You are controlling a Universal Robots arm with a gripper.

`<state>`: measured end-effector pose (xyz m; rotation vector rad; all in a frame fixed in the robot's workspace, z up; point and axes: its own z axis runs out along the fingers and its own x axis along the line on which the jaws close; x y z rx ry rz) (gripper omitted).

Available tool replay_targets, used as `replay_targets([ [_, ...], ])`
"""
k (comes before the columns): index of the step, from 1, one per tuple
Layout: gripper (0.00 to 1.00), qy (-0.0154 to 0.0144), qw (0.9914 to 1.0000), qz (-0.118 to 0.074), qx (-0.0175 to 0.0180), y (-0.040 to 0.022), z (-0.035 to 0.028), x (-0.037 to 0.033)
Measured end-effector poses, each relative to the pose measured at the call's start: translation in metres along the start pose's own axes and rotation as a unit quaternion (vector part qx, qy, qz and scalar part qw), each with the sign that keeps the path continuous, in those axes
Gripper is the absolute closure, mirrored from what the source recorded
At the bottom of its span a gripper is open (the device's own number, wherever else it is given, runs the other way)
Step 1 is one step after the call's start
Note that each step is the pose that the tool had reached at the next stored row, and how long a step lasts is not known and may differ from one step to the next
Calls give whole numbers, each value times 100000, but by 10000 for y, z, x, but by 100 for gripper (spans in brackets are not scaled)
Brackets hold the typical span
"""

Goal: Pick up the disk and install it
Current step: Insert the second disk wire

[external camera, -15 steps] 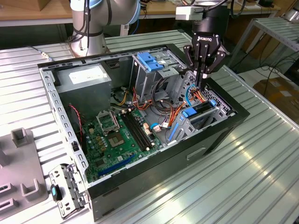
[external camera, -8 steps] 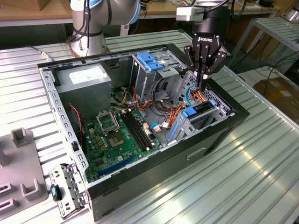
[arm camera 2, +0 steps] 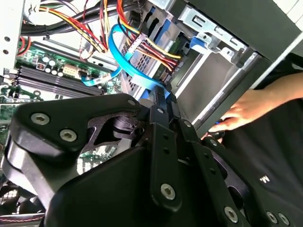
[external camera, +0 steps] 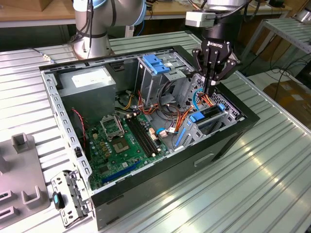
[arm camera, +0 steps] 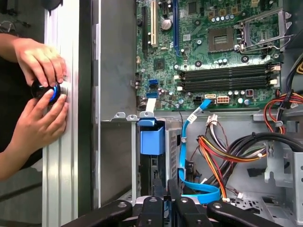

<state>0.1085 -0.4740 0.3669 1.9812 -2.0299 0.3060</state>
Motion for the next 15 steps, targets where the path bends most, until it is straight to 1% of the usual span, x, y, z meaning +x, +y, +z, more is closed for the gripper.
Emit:
replay_targets([
  [1, 84, -759, 99997, -37, 19, 10, 12, 28],
  [2, 84, -1337, 99991, -59, 46, 18, 22, 54],
  [3, 84, -1814, 99984, -74, 72, 25, 32, 79],
  [4, 84, -2085, 99978, -86, 91, 30, 38, 96],
  [6, 84, -2769, 99961, -110, 138, 41, 57, 140],
  [7, 84, -3208, 99948, -128, 169, 49, 70, 171],
  [11, 84, -4184, 99912, -164, 259, 66, 103, 252],
  [13, 84, -4511, 99898, -166, 322, 77, 120, 292],
  [14, 84, -4731, 99887, -166, 358, 87, 134, 321],
  [15, 84, -4864, 99881, -161, 398, 93, 142, 338],
])
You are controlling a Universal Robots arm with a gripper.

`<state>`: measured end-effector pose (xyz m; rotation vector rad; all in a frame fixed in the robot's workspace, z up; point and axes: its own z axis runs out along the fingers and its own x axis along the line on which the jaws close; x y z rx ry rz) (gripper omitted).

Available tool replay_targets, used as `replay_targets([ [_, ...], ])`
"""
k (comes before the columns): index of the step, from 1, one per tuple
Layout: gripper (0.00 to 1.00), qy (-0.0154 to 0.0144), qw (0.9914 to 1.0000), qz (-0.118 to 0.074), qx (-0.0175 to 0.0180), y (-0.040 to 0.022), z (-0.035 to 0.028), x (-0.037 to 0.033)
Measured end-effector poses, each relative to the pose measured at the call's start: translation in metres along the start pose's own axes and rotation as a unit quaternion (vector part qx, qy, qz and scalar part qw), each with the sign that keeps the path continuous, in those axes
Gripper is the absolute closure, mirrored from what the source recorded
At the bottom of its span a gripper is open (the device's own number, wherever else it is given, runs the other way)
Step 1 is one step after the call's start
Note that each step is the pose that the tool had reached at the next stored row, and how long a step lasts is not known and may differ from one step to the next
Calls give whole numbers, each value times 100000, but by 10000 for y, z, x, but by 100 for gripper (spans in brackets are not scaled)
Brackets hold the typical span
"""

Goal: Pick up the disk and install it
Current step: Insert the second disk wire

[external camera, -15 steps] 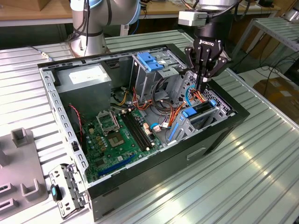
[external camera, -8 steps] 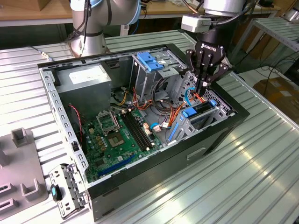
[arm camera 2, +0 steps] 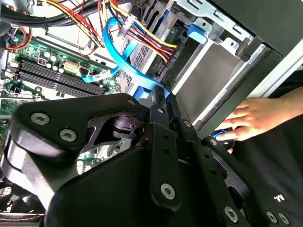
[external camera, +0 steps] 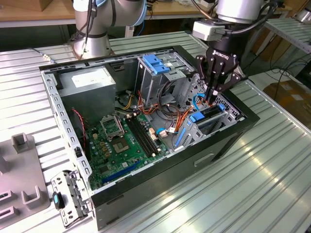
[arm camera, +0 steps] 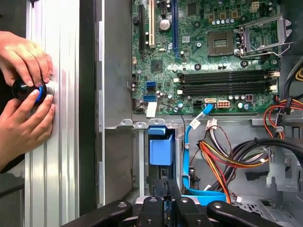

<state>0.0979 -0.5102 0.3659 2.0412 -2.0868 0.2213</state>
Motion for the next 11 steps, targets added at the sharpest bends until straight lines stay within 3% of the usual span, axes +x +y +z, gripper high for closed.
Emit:
replay_targets([
  [5, 84, -1006, 99995, 7, 185, 33, 30, 71],
  [11, 84, -1028, 99995, 4, 189, 34, 31, 74],
])
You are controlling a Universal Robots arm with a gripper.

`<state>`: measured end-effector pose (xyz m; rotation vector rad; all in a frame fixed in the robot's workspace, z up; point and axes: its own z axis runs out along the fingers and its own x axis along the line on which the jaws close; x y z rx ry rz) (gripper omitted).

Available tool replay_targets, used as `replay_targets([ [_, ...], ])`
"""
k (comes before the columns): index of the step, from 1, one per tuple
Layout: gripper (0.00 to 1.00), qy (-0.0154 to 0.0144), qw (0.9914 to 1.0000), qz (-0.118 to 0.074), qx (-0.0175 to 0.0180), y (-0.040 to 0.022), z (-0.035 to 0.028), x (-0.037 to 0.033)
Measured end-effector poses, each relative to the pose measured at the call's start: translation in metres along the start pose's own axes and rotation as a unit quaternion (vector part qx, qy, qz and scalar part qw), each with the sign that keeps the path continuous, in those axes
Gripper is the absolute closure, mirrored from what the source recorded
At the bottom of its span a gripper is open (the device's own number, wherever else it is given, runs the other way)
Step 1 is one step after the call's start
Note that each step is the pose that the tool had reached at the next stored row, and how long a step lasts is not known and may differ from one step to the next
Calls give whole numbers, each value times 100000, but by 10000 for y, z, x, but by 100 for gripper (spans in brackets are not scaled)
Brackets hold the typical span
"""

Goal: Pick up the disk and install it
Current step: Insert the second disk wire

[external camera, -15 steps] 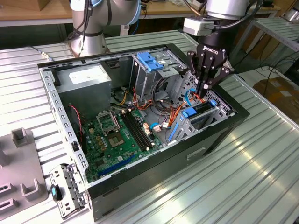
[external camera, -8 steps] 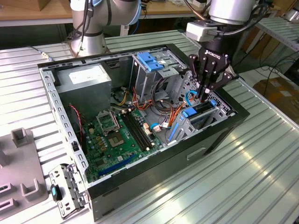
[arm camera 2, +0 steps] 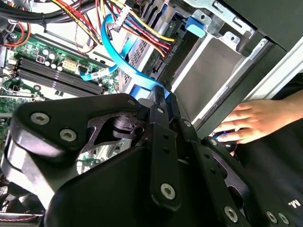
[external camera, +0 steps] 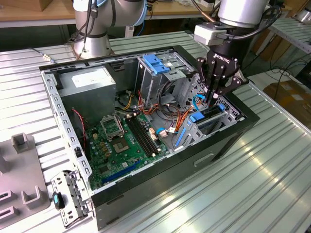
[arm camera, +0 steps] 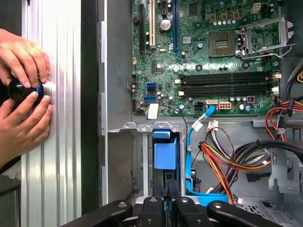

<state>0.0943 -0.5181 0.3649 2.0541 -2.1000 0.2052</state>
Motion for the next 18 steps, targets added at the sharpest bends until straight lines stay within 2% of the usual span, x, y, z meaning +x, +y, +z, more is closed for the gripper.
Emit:
replay_targets([
  [3, 84, -114, 100000, -4, 1, 1, -1, 2],
  [4, 84, -290, 100000, -9, 12, 1, 1, 2],
  [5, 84, -736, 99997, -18, 65, 3, 3, 7],
  [6, 84, -1354, 99991, -44, 113, 4, 3, 11],
  [7, 84, -2594, 99966, -106, 164, 4, 6, 18],
  [9, 84, -4070, 99917, -210, 218, 3, 8, 33],
  [10, 84, -4493, 99898, -254, 258, 3, 13, 47],
  [11, 84, -4587, 99894, -278, 354, 4, 20, 61],
  [17, 84, -4615, 99889, -511, 731, 10, 39, 92],
  [18, 84, -4751, 99882, -658, 815, 10, 49, 101],
])
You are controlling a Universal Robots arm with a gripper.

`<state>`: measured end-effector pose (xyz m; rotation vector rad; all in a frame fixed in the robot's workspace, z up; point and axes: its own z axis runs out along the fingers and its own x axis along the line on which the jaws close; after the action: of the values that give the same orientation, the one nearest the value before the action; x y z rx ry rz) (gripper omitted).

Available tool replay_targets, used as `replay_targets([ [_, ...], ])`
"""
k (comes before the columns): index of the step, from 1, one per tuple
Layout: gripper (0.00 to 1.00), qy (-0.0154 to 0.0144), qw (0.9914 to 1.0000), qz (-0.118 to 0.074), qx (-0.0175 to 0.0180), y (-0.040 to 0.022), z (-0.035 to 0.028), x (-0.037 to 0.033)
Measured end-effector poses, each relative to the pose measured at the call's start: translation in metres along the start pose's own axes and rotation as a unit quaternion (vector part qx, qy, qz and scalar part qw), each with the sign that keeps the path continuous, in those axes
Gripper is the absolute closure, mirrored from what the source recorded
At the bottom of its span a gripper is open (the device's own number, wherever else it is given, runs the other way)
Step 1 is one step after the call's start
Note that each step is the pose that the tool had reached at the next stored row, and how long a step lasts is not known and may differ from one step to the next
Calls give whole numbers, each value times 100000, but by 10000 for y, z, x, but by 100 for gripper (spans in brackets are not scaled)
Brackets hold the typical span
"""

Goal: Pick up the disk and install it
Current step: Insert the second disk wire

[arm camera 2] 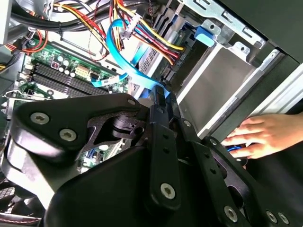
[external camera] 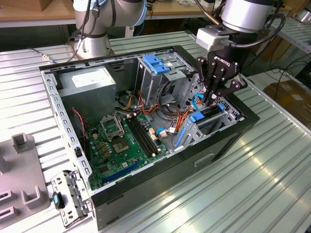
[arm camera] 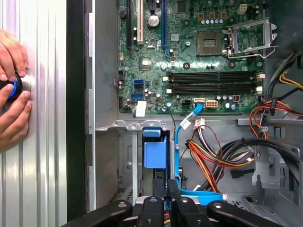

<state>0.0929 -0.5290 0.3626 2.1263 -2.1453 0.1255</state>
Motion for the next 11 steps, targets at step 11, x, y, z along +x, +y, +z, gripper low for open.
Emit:
replay_targets([
  [11, 84, -2012, 99950, -451, 2394, 48, 74, 132],
])
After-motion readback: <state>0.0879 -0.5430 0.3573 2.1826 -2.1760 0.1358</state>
